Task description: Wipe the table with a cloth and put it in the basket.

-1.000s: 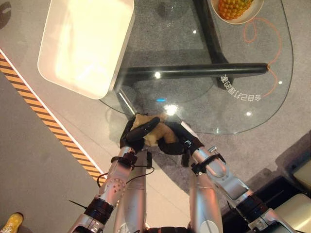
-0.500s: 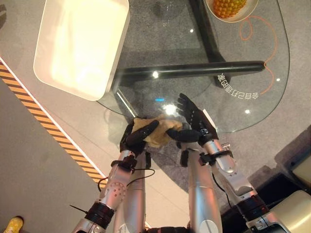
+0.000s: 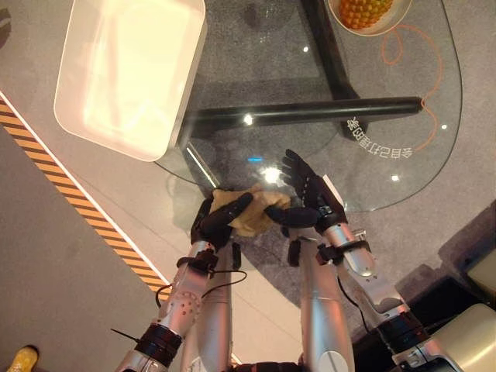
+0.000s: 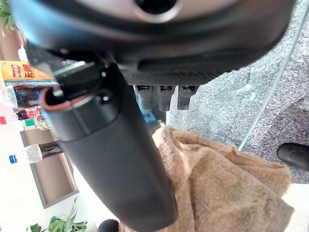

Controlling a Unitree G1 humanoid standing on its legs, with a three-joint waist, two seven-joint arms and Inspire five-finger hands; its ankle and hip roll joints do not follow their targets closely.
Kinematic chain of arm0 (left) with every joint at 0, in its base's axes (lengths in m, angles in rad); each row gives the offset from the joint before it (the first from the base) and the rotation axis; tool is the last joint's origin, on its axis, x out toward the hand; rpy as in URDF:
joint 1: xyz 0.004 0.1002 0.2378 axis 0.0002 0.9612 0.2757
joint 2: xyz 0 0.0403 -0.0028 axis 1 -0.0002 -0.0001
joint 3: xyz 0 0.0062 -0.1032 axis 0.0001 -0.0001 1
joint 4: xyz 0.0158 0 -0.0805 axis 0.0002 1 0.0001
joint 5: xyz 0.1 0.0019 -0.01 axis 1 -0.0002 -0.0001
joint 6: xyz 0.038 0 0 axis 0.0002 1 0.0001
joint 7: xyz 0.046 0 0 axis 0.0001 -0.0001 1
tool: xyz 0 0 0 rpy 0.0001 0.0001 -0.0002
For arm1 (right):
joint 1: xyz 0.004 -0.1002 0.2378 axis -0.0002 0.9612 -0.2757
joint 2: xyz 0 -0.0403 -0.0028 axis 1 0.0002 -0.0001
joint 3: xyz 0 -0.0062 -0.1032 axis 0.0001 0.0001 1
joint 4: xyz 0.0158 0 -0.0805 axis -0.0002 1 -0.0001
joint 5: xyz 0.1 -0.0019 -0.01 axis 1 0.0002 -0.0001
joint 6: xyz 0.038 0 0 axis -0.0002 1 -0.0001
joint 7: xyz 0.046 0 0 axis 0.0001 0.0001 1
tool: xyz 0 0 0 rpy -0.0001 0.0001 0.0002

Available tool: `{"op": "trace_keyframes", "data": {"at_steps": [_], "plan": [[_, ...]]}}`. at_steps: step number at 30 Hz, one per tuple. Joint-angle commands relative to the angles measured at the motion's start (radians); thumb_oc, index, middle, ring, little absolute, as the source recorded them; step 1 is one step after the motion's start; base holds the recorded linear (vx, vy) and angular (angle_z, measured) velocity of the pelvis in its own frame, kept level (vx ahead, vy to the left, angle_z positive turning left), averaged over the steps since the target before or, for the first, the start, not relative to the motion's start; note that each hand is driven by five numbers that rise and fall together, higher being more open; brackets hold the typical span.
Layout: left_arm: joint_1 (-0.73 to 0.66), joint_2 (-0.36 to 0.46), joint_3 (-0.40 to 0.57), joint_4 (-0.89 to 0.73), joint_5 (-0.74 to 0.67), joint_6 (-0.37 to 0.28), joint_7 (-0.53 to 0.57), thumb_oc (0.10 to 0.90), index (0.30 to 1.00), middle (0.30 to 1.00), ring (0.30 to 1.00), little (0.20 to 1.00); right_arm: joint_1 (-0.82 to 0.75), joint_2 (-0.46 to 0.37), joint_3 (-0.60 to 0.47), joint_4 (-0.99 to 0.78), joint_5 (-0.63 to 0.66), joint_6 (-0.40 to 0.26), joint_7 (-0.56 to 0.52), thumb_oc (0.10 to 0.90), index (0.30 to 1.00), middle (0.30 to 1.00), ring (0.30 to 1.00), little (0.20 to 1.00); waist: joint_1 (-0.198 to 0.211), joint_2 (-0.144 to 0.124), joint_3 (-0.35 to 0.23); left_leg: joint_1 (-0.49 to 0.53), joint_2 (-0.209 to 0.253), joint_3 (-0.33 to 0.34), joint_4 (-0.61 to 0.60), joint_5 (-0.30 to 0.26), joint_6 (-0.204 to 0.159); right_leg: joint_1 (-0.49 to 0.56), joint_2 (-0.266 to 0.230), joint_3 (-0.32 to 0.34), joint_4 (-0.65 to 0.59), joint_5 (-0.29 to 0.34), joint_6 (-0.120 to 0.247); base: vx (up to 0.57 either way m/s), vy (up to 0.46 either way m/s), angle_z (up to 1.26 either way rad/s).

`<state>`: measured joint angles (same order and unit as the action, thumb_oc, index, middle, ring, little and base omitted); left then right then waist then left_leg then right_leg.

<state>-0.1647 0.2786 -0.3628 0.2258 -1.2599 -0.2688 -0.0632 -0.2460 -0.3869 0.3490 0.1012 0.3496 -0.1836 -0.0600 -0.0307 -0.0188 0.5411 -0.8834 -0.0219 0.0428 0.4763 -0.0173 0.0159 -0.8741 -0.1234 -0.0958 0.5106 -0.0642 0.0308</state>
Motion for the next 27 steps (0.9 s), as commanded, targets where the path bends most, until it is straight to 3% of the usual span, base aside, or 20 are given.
{"op": "trace_keyframes", "data": {"at_steps": [1,3,8,19,27], "plan": [[0.098,-0.026,0.017,-0.163,0.027,-0.128,-0.087,0.1,0.3,0.3,0.3,0.2,0.005,-0.011,-0.031,-0.17,0.033,-0.089,0.016,0.8,0.9,0.9,0.9,0.9,0.026,0.035,-0.021,0.057,-0.02,0.031,-0.004,-0.078,0.064,0.026,0.063,0.003,-0.024,0.046,-0.002,0.0,0.0,0.0],[0.099,-0.023,0.039,-0.182,0.014,-0.192,-0.102,0.1,0.3,0.3,0.3,0.2,0.008,-0.01,-0.036,-0.162,0.031,-0.082,0.023,0.8,0.9,0.9,0.9,0.9,0.028,0.038,-0.021,0.065,-0.021,0.03,-0.005,-0.079,0.064,0.032,0.064,0.005,-0.023,0.043,-0.003,0.0,0.0,0.0],[0.093,-0.013,0.09,-0.24,0.031,-0.28,-0.142,0.1,0.3,0.3,0.3,0.2,0.023,-0.016,-0.046,-0.154,0.018,-0.051,0.03,0.8,0.9,0.9,0.9,0.9,0.033,0.045,-0.021,0.088,-0.027,0.028,-0.008,-0.077,0.06,0.057,0.064,0.004,-0.024,0.034,-0.007,0.0,0.0,0.0],[0.099,0.0,0.155,-0.34,0.079,-0.346,-0.19,0.1,0.3,0.3,0.3,0.2,0.072,-0.026,-0.062,-0.128,0.027,-0.013,0.062,0.8,0.9,0.9,0.9,0.9,0.043,0.055,-0.021,0.123,-0.036,0.018,-0.014,-0.071,0.056,0.092,0.062,0.005,-0.017,0.017,-0.017,0.0,0.004,0.0],[0.103,0.015,0.196,-0.431,0.12,-0.45,-0.28,0.1,0.3,0.3,0.3,0.2,0.107,-0.029,-0.037,-0.081,0.022,0.055,0.121,0.8,0.9,0.9,0.9,0.9,0.053,0.063,-0.021,0.153,-0.046,0.013,-0.02,-0.069,0.053,0.126,0.065,0.009,-0.021,0.004,-0.027,0.0,0.0,0.0]]}}
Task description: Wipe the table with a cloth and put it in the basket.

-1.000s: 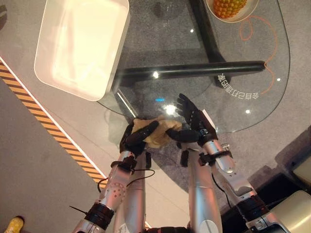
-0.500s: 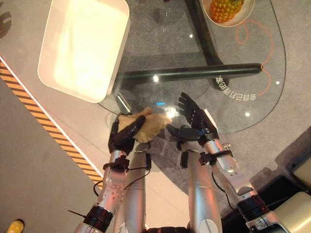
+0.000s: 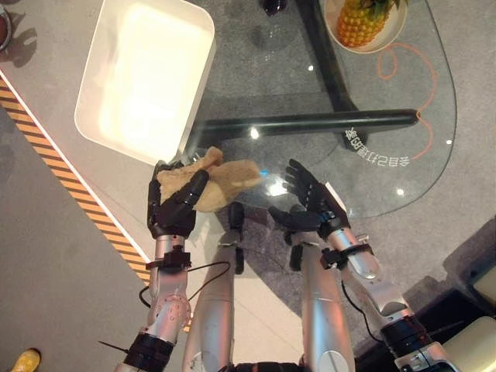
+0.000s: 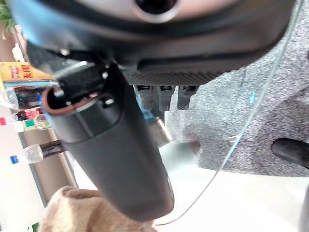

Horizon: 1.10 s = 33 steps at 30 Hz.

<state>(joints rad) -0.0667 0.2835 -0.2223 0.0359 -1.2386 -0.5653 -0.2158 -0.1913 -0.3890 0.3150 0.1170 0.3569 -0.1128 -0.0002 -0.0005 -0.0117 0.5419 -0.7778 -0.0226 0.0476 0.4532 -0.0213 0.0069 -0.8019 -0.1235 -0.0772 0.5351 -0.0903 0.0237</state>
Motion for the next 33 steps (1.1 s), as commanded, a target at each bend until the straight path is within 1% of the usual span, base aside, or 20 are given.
{"op": "trace_keyframes", "data": {"at_steps": [1,2,3,6,7,11,14,15,17,18,20,22,25,27,30,31,32,33], "plan": [[0.001,0.016,0.061,-0.255,0.107,-0.168,-0.125,0.1,0.3,0.3,0.3,0.2,0.057,-0.027,0.006,-0.085,0.004,-0.008,0.072,0.8,0.9,0.9,0.9,0.9,0.024,0.058,-0.022,0.052,-0.047,0.006,0.002,-0.064,0.062,0.06,0.065,-0.01,-0.047,0.028,-0.022,0.0,0.0,0.0],[-0.007,0.019,0.066,-0.263,0.117,-0.177,-0.119,0.1,0.3,0.3,0.3,0.2,0.056,-0.026,0.015,-0.075,0.0,0.01,0.086,0.8,0.9,0.9,0.9,0.9,0.025,0.058,-0.022,0.055,-0.047,0.005,0.002,-0.063,0.061,0.064,0.065,-0.011,-0.046,0.026,-0.023,-0.07,0.017,0.01],[-0.021,0.02,0.072,-0.268,0.131,-0.183,-0.113,0.1,0.3,0.3,0.3,0.2,0.044,-0.027,0.017,-0.072,-0.003,0.016,0.092,0.8,0.9,0.9,0.9,0.9,0.025,0.058,-0.022,0.029,-0.046,0.01,-0.006,-0.03,0.064,0.041,0.064,-0.016,-0.058,0.056,-0.03,-0.07,0.019,0.0],[-0.052,0.031,0.086,-0.278,0.21,-0.213,-0.046,0.1,0.3,0.3,0.3,0.2,0.041,-0.025,0.056,-0.035,-0.016,0.055,0.146,0.8,0.9,0.9,0.9,0.9,0.026,0.06,-0.022,0.031,-0.048,0.007,0.0,-0.028,0.059,0.047,0.062,-0.018,-0.052,0.048,-0.037,-0.02,0.042,0.01],[-0.075,0.043,0.096,-0.28,0.263,-0.23,0.014,0.1,0.3,0.3,0.3,0.2,0.04,-0.027,0.08,-0.024,-0.031,0.079,0.177,0.8,0.9,0.9,0.9,0.9,0.026,0.061,-0.022,0.031,-0.048,0.005,0.004,-0.026,0.055,0.047,0.061,-0.019,-0.046,0.045,-0.04,0.01,0.061,0.02],[-0.131,0.067,0.118,-0.27,0.343,-0.246,0.159,0.1,0.3,0.3,0.3,0.2,0.034,-0.038,0.13,0.004,-0.038,0.113,0.248,0.8,0.9,0.9,0.9,0.9,0.023,0.061,-0.022,0.029,-0.049,0.004,0.012,-0.023,0.052,0.044,0.061,-0.014,-0.033,0.037,-0.043,0.01,0.06,0.03],[-0.171,0.074,0.122,-0.252,0.403,-0.261,0.245,0.1,0.3,0.3,0.3,0.2,0.023,-0.043,0.167,0.015,-0.038,0.133,0.262,0.8,0.9,0.9,0.9,0.9,0.02,0.059,-0.022,0.027,-0.048,0.004,0.018,-0.02,0.05,0.039,0.063,-0.007,-0.024,0.036,-0.045,0.01,0.057,0.0],[-0.193,0.08,0.127,-0.239,0.433,-0.268,0.29,0.1,0.3,0.3,0.3,0.2,0.016,-0.047,0.18,0.022,-0.03,0.142,0.27,0.8,0.9,0.9,0.9,0.9,0.017,0.058,-0.022,0.03,-0.049,0.006,0.018,-0.019,0.051,0.039,0.066,-0.002,-0.022,0.036,-0.046,0.0,0.066,0.02],[-0.216,0.087,0.136,-0.222,0.459,-0.275,0.33,0.1,0.3,0.3,0.3,0.2,0.006,-0.05,0.189,0.036,-0.028,0.145,0.28,0.8,0.9,0.9,0.9,0.9,0.015,0.057,-0.022,0.032,-0.049,0.008,0.02,-0.018,0.052,0.039,0.068,0.003,-0.019,0.036,-0.046,0.0,0.058,0.02],[-0.216,0.087,0.136,-0.223,0.461,-0.275,0.332,0.1,0.3,0.3,0.3,0.2,0.006,-0.049,0.189,0.037,-0.028,0.145,0.28,0.8,0.9,0.9,0.9,0.9,0.015,0.057,-0.022,0.032,-0.049,0.008,0.02,-0.018,0.052,0.039,0.068,0.003,-0.018,0.036,-0.046,0.0,0.074,0.0],[-0.27,0.103,0.156,-0.181,0.526,-0.284,0.425,0.1,0.3,0.3,0.3,0.2,-0.016,-0.058,0.202,0.061,-0.018,0.155,0.285,0.8,0.9,0.9,0.9,0.9,0.008,0.054,-0.022,0.036,-0.046,0.015,0.025,-0.018,0.052,0.039,0.072,0.013,-0.015,0.038,-0.046,0.0,0.106,0.01],[-0.302,0.11,0.161,-0.154,0.554,-0.288,0.478,0.1,0.3,0.3,0.3,0.2,-0.029,-0.062,0.206,0.076,-0.007,0.16,0.286,0.8,0.9,0.9,0.9,0.9,0.004,0.051,-0.022,0.039,-0.046,0.018,0.027,-0.02,0.051,0.04,0.073,0.02,-0.015,0.04,-0.045,0.0,0.096,0.02],[-0.345,0.127,0.172,-0.108,0.666,-0.285,0.604,0.1,0.3,0.3,0.3,0.2,-0.04,-0.067,0.205,0.092,-0.002,0.171,0.289,0.8,0.9,0.9,0.9,0.9,-0.003,0.045,-0.022,0.044,-0.045,0.025,0.031,-0.022,0.05,0.045,0.074,0.03,-0.021,0.046,-0.041,0.01,0.093,-0.02],[-0.382,0.15,0.179,-0.064,0.803,-0.263,0.759,0.1,0.3,0.3,0.3,0.2,-0.05,-0.072,0.204,0.102,0.006,0.18,0.295,0.8,0.9,0.9,0.9,0.9,-0.008,0.04,-0.022,0.047,-0.044,0.03,0.034,-0.023,0.05,0.048,0.074,0.036,-0.024,0.052,-0.038,0.02,0.097,0.0],[-0.442,0.198,0.19,0.034,0.948,-0.229,0.932,0.1,0.3,0.3,0.3,0.2,-0.054,-0.077,0.206,0.111,0.021,0.185,0.303,0.8,0.9,0.9,0.9,0.9,-0.015,0.032,-0.022,0.052,-0.041,0.038,0.039,-0.029,0.053,0.05,0.073,0.045,-0.027,0.058,-0.032,0.02,0.078,-0.01],[-0.462,0.218,0.19,0.067,0.979,-0.22,0.975,0.1,0.3,0.3,0.3,0.2,-0.054,-0.081,0.207,0.114,0.025,0.184,0.308,0.8,0.9,0.9,0.9,0.9,-0.018,0.028,-0.022,0.052,-0.04,0.041,0.04,-0.03,0.053,0.051,0.072,0.048,-0.031,0.061,-0.031,0.02,0.064,0.0],[-0.472,0.227,0.19,0.084,0.992,-0.214,0.99,0.1,0.3,0.3,0.3,0.2,-0.054,-0.082,0.209,0.113,0.027,0.185,0.308,0.8,0.9,0.9,0.9,0.9,-0.019,0.027,-0.022,0.052,-0.039,0.043,0.042,-0.031,0.053,0.051,0.072,0.05,-0.031,0.063,-0.03,0.02,0.063,0.01],[-0.496,0.249,0.188,0.118,1.021,-0.196,1.031,0.1,0.3,0.3,0.3,0.2,-0.054,-0.085,0.214,0.111,0.031,0.187,0.308,0.8,0.9,0.9,0.9,0.9,-0.022,0.023,-0.022,0.05,-0.038,0.047,0.047,-0.033,0.053,0.05,0.071,0.053,-0.032,0.066,-0.027,0.02,0.068,0.01]]}}
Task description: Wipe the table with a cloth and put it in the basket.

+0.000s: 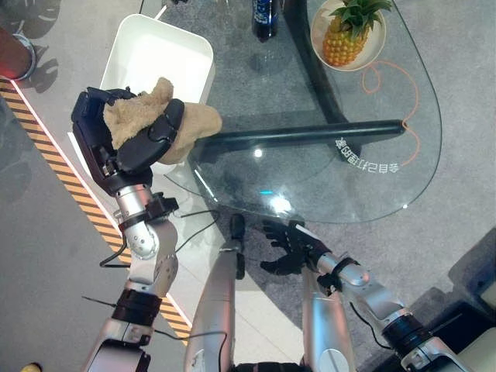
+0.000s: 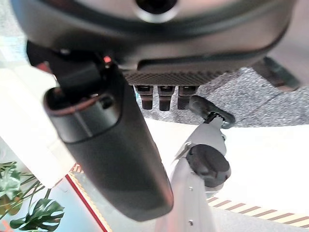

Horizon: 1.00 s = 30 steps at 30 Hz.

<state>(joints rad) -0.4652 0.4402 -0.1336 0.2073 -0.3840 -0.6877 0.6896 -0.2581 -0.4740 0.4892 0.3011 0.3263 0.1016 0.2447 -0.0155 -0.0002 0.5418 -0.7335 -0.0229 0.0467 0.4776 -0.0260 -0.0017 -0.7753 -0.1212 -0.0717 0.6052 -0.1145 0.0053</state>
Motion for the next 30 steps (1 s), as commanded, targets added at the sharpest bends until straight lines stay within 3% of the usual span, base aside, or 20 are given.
{"op": "trace_keyframes", "data": {"at_steps": [1,7,8,9,11,12,13,16,17,27,30], "plan": [[-0.129,0.12,0.094,-0.011,0.181,-0.06,0.157,0.1,0.3,0.3,0.3,0.2,0.014,-0.004,0.046,-0.074,0.07,-0.03,0.063,0.8,0.9,0.9,0.9,0.9,-0.011,0.007,-0.022,0.006,-0.035,0.054,0.026,-0.032,0.063,0.025,0.068,0.05,-0.105,0.093,-0.006,0.02,0.068,0.0],[-0.245,0.215,0.064,0.144,0.292,-0.009,0.288,0.1,0.3,0.3,0.3,0.2,0.02,-0.009,0.073,-0.079,0.088,-0.048,0.077,0.8,0.9,0.9,0.9,0.9,-0.028,-0.011,-0.022,-0.007,-0.021,0.07,0.052,-0.051,0.069,0.019,0.064,0.06,-0.109,0.106,0.005,0.03,0.032,-0.01],[-0.271,0.236,0.048,0.181,0.311,0.011,0.317,0.1,0.3,0.3,0.3,0.2,0.024,-0.009,0.084,-0.078,0.092,-0.052,0.077,0.8,0.9,0.9,0.9,0.9,-0.031,-0.013,-0.022,0.008,-0.019,0.065,0.069,-0.086,0.065,0.036,0.065,0.063,-0.097,0.079,0.012,0.0,0.0,0.0],[-0.282,0.239,0.047,0.186,0.313,0.012,0.322,0.1,0.3,0.3,0.3,0.2,0.018,-0.009,0.083,-0.079,0.091,-0.053,0.077,0.8,0.9,0.9,0.9,0.9,-0.032,-0.015,-0.022,-0.014,-0.017,0.075,0.064,-0.058,0.07,0.016,0.063,0.059,-0.107,0.107,0.007,0.01,0.014,-0.04],[-0.323,0.276,0.032,0.235,0.33,0.041,0.365,0.1,0.3,0.3,0.3,0.2,0.017,-0.011,0.093,-0.078,0.098,-0.06,0.077,0.8,0.9,0.9,0.9,0.9,-0.037,-0.023,-0.022,-0.025,-0.013,0.079,0.078,-0.066,0.073,0.012,0.061,0.058,-0.109,0.11,0.01,0.0,0.012,-0.07],[-0.332,0.289,0.025,0.256,0.34,0.052,0.378,0.1,0.3,0.3,0.3,0.2,0.02,-0.012,0.1,-0.077,0.102,-0.061,0.075,0.8,0.9,0.9,0.9,0.9,-0.037,-0.024,-0.022,-0.01,-0.012,0.071,0.091,-0.099,0.068,0.028,0.063,0.061,-0.098,0.083,0.015,0.0,0.013,-0.04],[-0.365,0.311,0.012,0.281,0.356,0.084,0.401,0.1,0.3,0.3,0.3,0.2,0.011,-0.012,0.104,-0.075,0.108,-0.066,0.072,0.8,0.9,0.9,0.9,0.9,-0.04,-0.032,-0.022,-0.037,-0.007,0.082,0.09,-0.073,0.073,0.008,0.06,0.057,-0.113,0.114,0.011,0.0,0.0,0.0],[-0.438,0.359,-0.03,0.358,0.321,0.118,0.408,0.1,0.3,0.3,0.3,0.2,0.002,-0.013,0.123,-0.069,0.123,-0.073,0.062,0.8,0.9,0.9,0.9,0.9,-0.048,-0.047,-0.022,-0.055,0.003,0.085,0.103,-0.082,0.074,-0.001,0.059,0.056,-0.121,0.121,0.015,0.01,0.005,-0.01],[-0.451,0.372,-0.045,0.382,0.304,0.121,0.401,0.1,0.3,0.3,0.3,0.2,0.007,-0.012,0.13,-0.066,0.128,-0.076,0.058,0.8,0.9,0.9,0.9,0.9,-0.048,-0.049,-0.022,-0.037,0.006,0.077,0.112,-0.117,0.069,0.017,0.061,0.058,-0.113,0.095,0.023,0.09,0.018,-0.04],[-0.614,0.453,-0.149,0.58,0.248,0.215,0.436,0.1,0.3,0.3,0.3,0.2,-0.021,-0.024,0.154,-0.057,0.161,-0.099,0.06,0.8,0.9,0.9,0.9,0.9,-0.076,-0.089,-0.022,-0.096,0.03,0.075,0.1,-0.129,0.068,-0.033,0.062,0.059,-0.173,0.137,0.044,0.02,0.024,-0.04],[-0.671,0.478,-0.183,0.645,0.275,0.277,0.455,0.1,0.3,0.3,0.3,0.2,-0.028,-0.024,0.16,-0.048,0.173,-0.114,0.06,0.8,0.9,0.9,0.9,0.9,-0.084,-0.099,-0.022,-0.105,0.035,0.073,0.089,-0.131,0.069,-0.046,0.066,0.056,-0.184,0.145,0.048,0.01,0.04,-0.06]]}}
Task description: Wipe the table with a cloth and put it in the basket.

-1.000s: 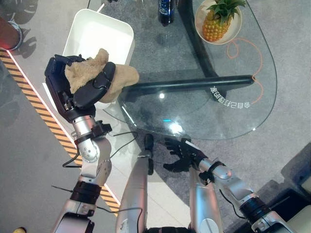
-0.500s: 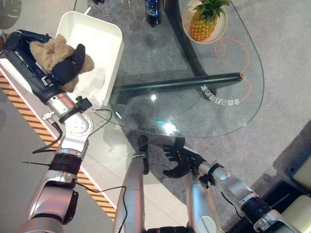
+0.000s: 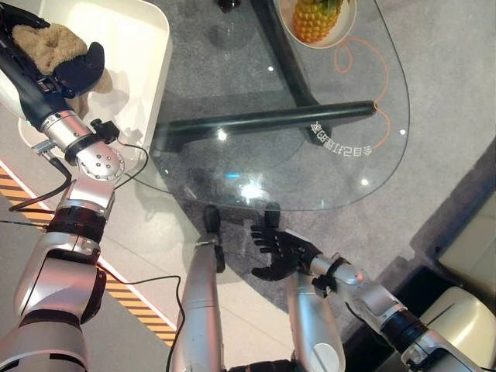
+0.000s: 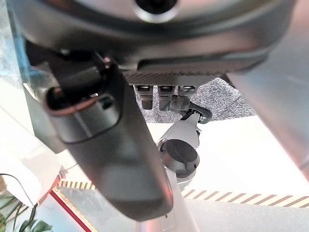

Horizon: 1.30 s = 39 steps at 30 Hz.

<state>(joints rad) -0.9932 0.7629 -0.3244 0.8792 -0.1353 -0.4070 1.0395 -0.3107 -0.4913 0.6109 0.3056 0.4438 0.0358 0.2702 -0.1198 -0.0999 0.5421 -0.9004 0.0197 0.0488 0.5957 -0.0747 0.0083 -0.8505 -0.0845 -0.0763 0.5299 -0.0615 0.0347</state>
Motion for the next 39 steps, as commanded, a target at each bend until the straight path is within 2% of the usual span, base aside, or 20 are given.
{"op": "trace_keyframes", "data": {"at_steps": [1,6,10,13,16,17,18,19,26,39], "plan": [[-0.161,0.163,-0.004,-0.008,0.015,0.013,0.103,0.1,0.3,0.3,0.3,0.2,0.021,-0.01,0.04,-0.053,0.057,-0.047,0.035,0.8,0.9,0.9,0.9,0.9,0.018,-0.002,-0.022,0.058,-0.006,0.071,-0.032,-0.082,0.057,0.026,0.03,0.06,-0.112,0.094,0.019,0.0,0.049,-0.04],[-0.236,0.176,-0.037,0.089,-0.097,0.046,0.056,0.1,0.3,0.3,0.3,0.2,0.004,-0.015,0.054,-0.048,0.073,-0.058,0.027,0.8,0.9,0.9,0.9,0.9,0.008,-0.02,-0.022,0.042,-0.003,0.063,-0.038,-0.086,0.055,0.01,0.039,0.056,-0.117,0.096,0.022,0.0,0.008,0.0],[-0.266,0.172,-0.051,0.152,-0.18,0.065,-0.058,0.1,0.3,0.3,0.3,0.2,-0.013,-0.001,0.065,-0.046,0.078,-0.065,0.03,0.8,0.9,0.9,0.9,0.9,0.005,-0.038,-0.022,0.036,-0.002,0.057,-0.053,-0.086,0.053,0.001,0.05,0.049,-0.119,0.099,0.024,0.0,-0.009,-0.02],[-0.275,0.172,-0.058,0.172,-0.202,0.085,-0.075,0.1,0.3,0.3,0.3,0.2,-0.021,0.005,0.069,-0.049,0.079,-0.065,0.032,0.8,0.9,0.9,0.9,0.9,0.004,-0.045,-0.022,0.037,-0.001,0.057,-0.063,-0.082,0.053,0.001,0.054,0.046,-0.127,0.104,0.026,0.0,-0.012,-0.01],[-0.293,0.179,-0.06,0.236,-0.287,0.121,-0.137,0.1,0.3,0.3,0.3,0.2,-0.029,0.014,0.079,-0.045,0.091,-0.076,0.027,0.8,0.9,0.9,0.9,0.9,0.001,-0.062,-0.022,0.037,0.001,0.051,-0.072,-0.082,0.051,0.002,0.065,0.041,-0.134,0.107,0.026,-0.02,-0.066,-0.02],[-0.299,0.182,-0.065,0.251,-0.306,0.145,-0.171,0.377,0.538,0.538,0.538,0.477,-0.03,0.015,0.082,-0.045,0.094,-0.078,0.023,0.8,0.9,0.9,0.9,0.9,0.0,-0.066,-0.022,0.035,0.003,0.051,-0.072,-0.083,0.051,0.001,0.066,0.039,-0.134,0.108,0.027,-0.01,-0.047,-0.05],[-0.306,0.183,-0.073,0.264,-0.321,0.16,-0.202,0.569,0.702,0.702,0.702,0.669,-0.031,0.017,0.083,-0.045,0.098,-0.078,0.02,0.8,0.9,0.9,0.9,0.9,-0.002,-0.069,-0.022,0.034,0.003,0.05,-0.072,-0.082,0.051,0.0,0.068,0.038,-0.134,0.109,0.027,-0.02,-0.048,-0.05],[-0.315,0.184,-0.085,0.274,-0.327,0.169,-0.225,0.8,0.9,0.9,0.9,0.9,-0.033,0.018,0.083,-0.048,0.1,-0.075,0.018,0.8,0.9,0.9,0.9,0.9,-0.003,-0.071,-0.022,0.034,0.003,0.049,-0.074,-0.081,0.051,0.0,0.07,0.038,-0.134,0.111,0.027,-0.02,-0.041,-0.02],[-0.342,0.187,-0.127,0.285,-0.33,0.184,-0.264,0.8,0.9,0.9,0.9,0.9,-0.014,0.015,0.074,-0.057,0.095,-0.086,0.016,0.8,0.9,0.9,0.9,0.9,-0.01,-0.068,-0.022,0.03,-0.006,0.048,-0.092,-0.076,0.056,-0.015,0.077,0.035,-0.14,0.12,0.026,-0.01,-0.009,-0.02],[-0.31,0.189,-0.111,0.214,-0.296,0.15,-0.235,0.8,0.9,0.9,0.9,0.9,0.026,0.024,0.054,-0.062,0.09,-0.104,0.01,0.8,0.9,0.9,0.9,0.9,-0.002,-0.05,-0.022,0.05,-0.014,0.052,-0.117,-0.062,0.057,-0.002,0.073,0.024,-0.153,0.121,0.02,-0.01,-0.04,0.0]]}}
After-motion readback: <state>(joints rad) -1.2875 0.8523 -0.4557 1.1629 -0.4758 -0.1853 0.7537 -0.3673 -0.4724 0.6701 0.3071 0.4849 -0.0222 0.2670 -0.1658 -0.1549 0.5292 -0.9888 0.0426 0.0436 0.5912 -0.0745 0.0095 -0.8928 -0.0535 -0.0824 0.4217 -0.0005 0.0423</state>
